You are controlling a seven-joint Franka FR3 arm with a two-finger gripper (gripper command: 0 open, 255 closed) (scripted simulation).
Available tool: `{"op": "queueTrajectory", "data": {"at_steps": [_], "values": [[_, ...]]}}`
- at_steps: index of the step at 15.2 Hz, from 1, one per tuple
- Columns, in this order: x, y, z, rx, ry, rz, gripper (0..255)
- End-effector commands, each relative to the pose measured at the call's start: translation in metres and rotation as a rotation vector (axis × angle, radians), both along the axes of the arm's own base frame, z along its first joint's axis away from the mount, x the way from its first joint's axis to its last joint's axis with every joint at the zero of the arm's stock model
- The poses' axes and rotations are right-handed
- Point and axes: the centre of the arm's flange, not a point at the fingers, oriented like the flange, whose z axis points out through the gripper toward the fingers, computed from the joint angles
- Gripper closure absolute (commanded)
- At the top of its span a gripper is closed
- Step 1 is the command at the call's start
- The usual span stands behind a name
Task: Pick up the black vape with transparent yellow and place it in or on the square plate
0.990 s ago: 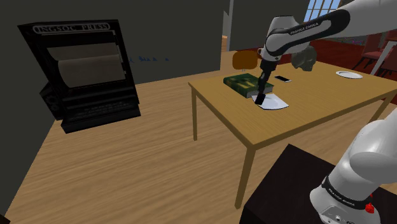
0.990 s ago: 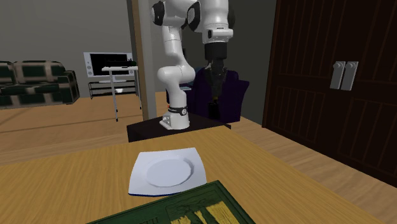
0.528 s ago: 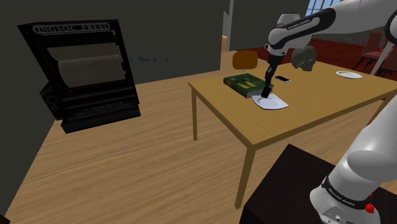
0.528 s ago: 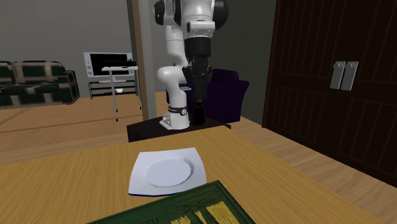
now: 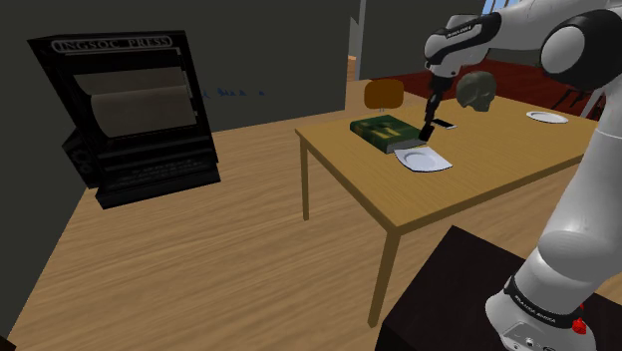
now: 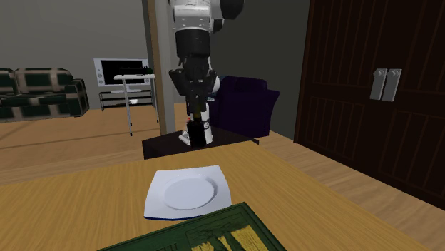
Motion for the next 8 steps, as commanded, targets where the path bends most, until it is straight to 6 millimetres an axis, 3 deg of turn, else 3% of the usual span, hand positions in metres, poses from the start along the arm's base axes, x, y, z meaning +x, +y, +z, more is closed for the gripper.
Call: {"op": "queueTrajectory", "data": {"at_steps": [1,2,8], "values": [[0.007,-0.024,0.004,0.0,0.0,0.004,255],[0.008,-0.034,0.005,0.0,0.0,0.004,255],[0.008,-0.034,-0.027,0.0,0.0,0.004,255]]}}
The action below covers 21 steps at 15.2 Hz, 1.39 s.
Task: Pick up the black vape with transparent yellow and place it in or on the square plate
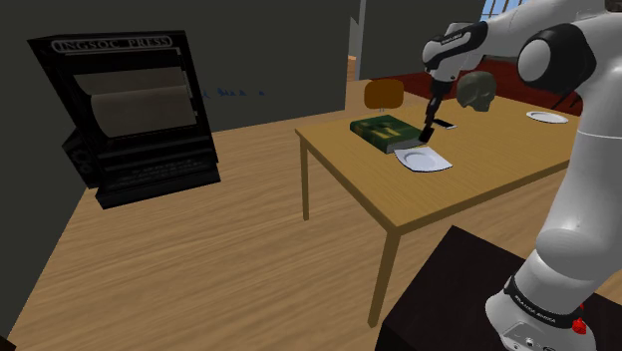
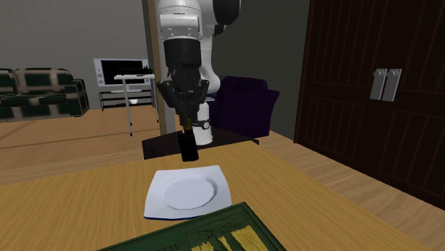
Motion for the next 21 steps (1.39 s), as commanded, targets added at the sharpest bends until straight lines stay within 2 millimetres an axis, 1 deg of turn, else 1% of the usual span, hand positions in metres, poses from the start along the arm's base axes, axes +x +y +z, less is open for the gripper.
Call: {"op": "queueTrajectory", "data": {"at_steps": [1,15,21], "values": [[-0.001,0.0,-0.01,0.0,0.0,0.0,255],[-0.001,0.0,-0.085,0.0,0.0,0.0,255],[-0.001,0.0,-0.085,0.0,0.0,0.0,255]]}}
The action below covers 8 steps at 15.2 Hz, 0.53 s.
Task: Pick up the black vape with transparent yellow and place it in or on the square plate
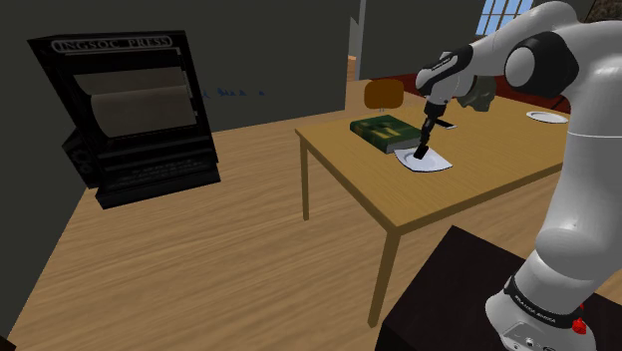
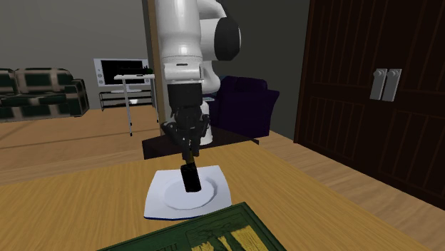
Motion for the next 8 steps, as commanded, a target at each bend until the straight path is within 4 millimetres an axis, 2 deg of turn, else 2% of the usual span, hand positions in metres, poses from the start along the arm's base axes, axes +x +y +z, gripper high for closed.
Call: {"op": "queueTrajectory", "data": {"at_steps": [1,2,7,8], "values": [[0.0,0.0,0.0,0.0,0.0,0.0,255],[0.0,0.0,0.0,0.0,0.0,0.0,0],[0.0,0.0,0.0,0.0,0.0,0.0,0],[-0.001,0.0,0.013,0.0,0.0,0.0,0]]}}
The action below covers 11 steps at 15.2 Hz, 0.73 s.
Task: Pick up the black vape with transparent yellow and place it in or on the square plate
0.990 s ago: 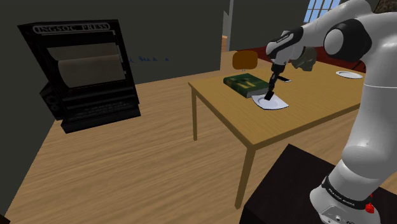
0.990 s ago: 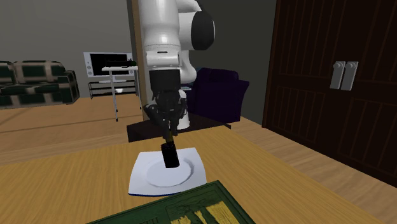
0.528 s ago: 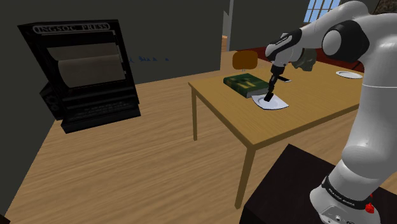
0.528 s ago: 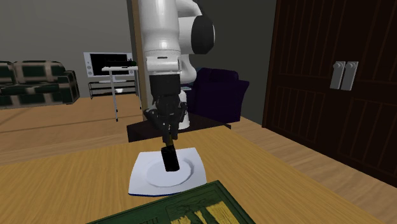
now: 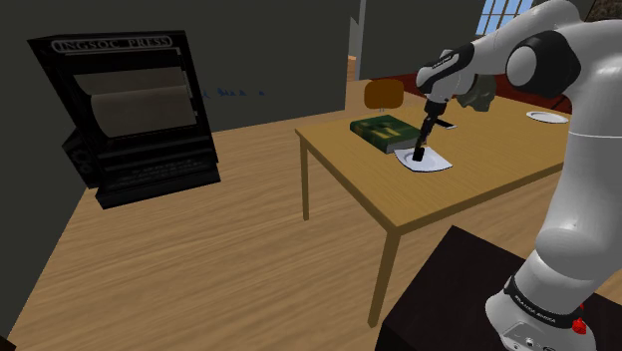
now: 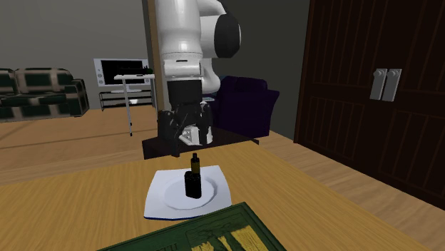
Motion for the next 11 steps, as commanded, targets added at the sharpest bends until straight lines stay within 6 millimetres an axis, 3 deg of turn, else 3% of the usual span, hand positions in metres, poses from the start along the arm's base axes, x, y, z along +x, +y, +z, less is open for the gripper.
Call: {"op": "queueTrajectory", "data": {"at_steps": [1,3,11], "values": [[-0.002,0.0,0.019,0.0,0.0,0.0,0],[-0.004,0.001,0.043,0.0,0.0,0.0,0],[-0.004,0.001,0.043,0.0,0.0,0.0,0]]}}
